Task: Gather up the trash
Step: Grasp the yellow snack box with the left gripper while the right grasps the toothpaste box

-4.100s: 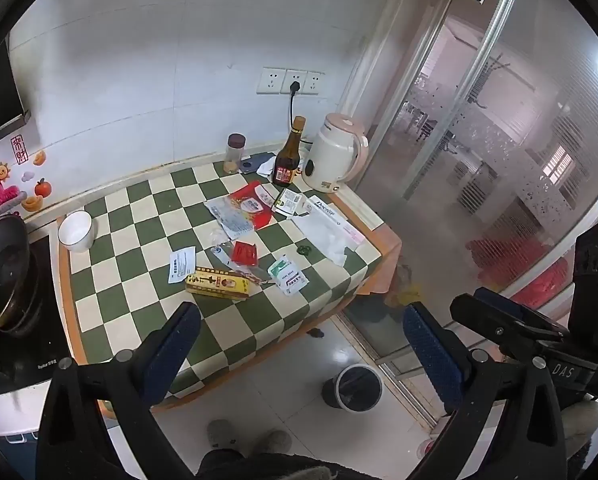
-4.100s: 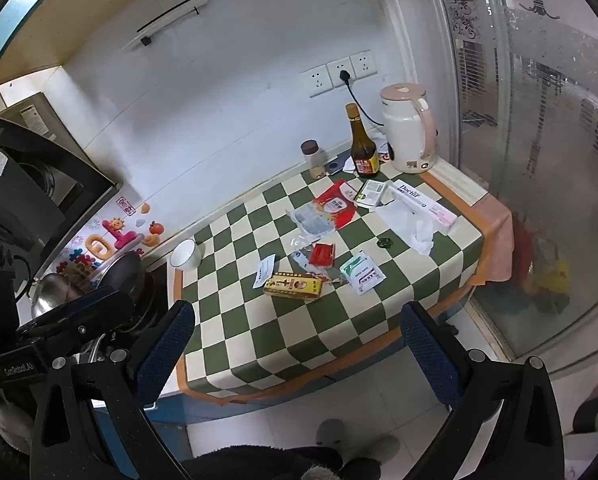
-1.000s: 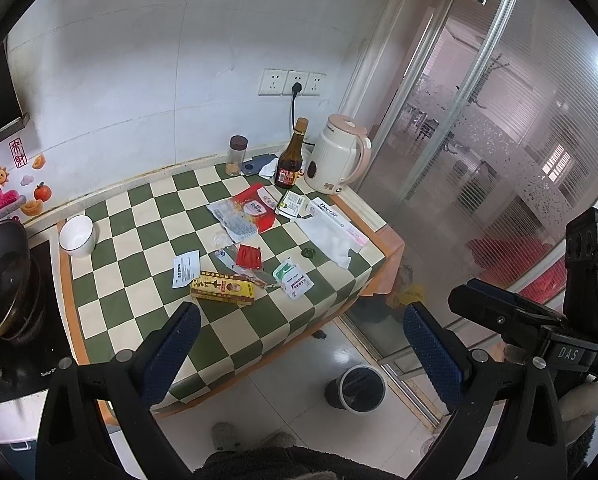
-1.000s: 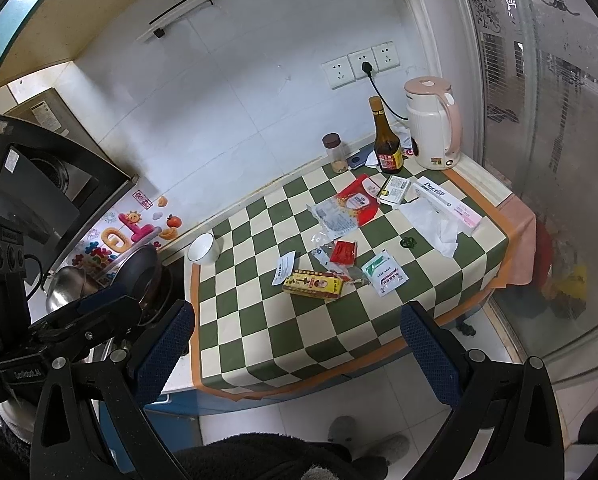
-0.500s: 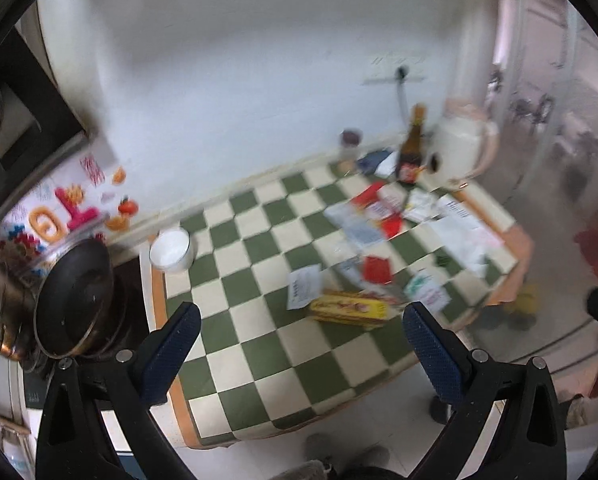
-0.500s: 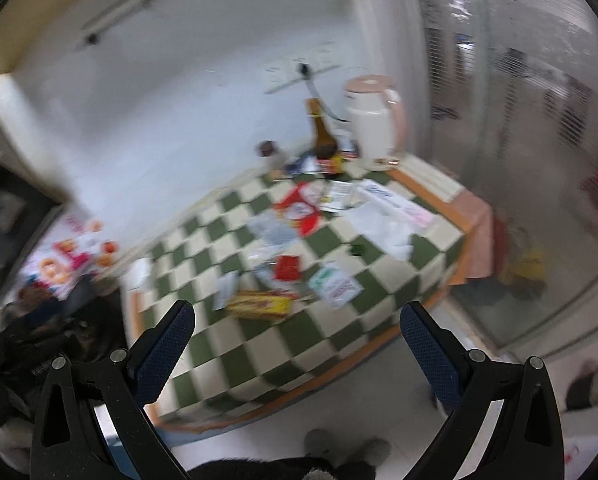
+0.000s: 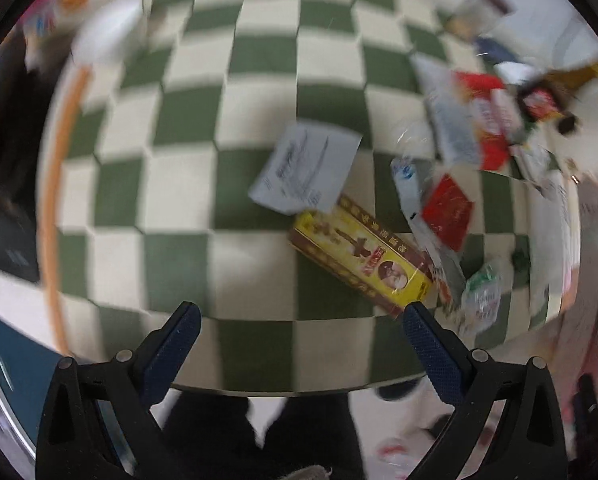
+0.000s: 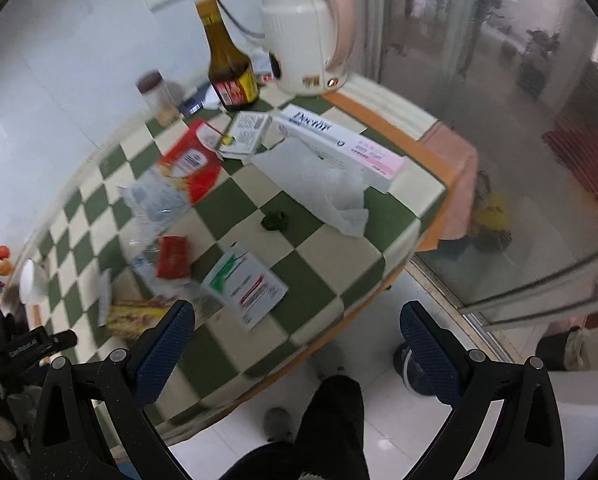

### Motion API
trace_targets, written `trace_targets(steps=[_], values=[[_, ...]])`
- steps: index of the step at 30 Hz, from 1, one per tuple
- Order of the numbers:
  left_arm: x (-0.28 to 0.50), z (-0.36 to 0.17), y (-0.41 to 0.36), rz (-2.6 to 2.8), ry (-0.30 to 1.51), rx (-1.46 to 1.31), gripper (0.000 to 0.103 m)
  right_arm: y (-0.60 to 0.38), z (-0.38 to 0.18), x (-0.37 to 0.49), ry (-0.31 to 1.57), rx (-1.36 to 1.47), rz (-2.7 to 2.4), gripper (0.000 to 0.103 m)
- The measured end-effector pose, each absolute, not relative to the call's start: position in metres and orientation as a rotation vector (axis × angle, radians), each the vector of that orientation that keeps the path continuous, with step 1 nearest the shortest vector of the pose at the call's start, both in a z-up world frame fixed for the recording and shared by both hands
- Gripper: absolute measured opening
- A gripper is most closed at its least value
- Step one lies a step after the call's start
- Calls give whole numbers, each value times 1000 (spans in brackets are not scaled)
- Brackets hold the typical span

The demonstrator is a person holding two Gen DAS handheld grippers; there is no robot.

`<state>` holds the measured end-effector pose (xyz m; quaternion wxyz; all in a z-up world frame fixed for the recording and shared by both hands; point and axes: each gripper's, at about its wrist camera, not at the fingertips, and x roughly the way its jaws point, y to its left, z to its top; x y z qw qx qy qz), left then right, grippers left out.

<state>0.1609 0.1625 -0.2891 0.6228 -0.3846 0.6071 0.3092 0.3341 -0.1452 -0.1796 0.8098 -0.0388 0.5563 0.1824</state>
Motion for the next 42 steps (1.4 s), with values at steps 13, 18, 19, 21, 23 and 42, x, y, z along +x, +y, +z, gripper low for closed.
trace_targets(steps=[13,18,19,21,23,42], values=[[202,-367,159,951,1358,-1294,73,-118,-251,482,1312,-196,457,103],[237,-349,149,923,1476,-880,65,-106,-257,531,1309,-260,446,103],[245,-345,145,905,1504,-747,65,-102,-262,543,1324,-283,452,103],[258,-340,135,879,1550,-541,65,-95,-271,557,1343,-306,464,101],[265,-340,128,864,1578,-418,65,-87,-285,571,1359,-346,469,97],[249,-349,125,922,1520,-481,66,-95,-330,592,1492,-310,398,67]])
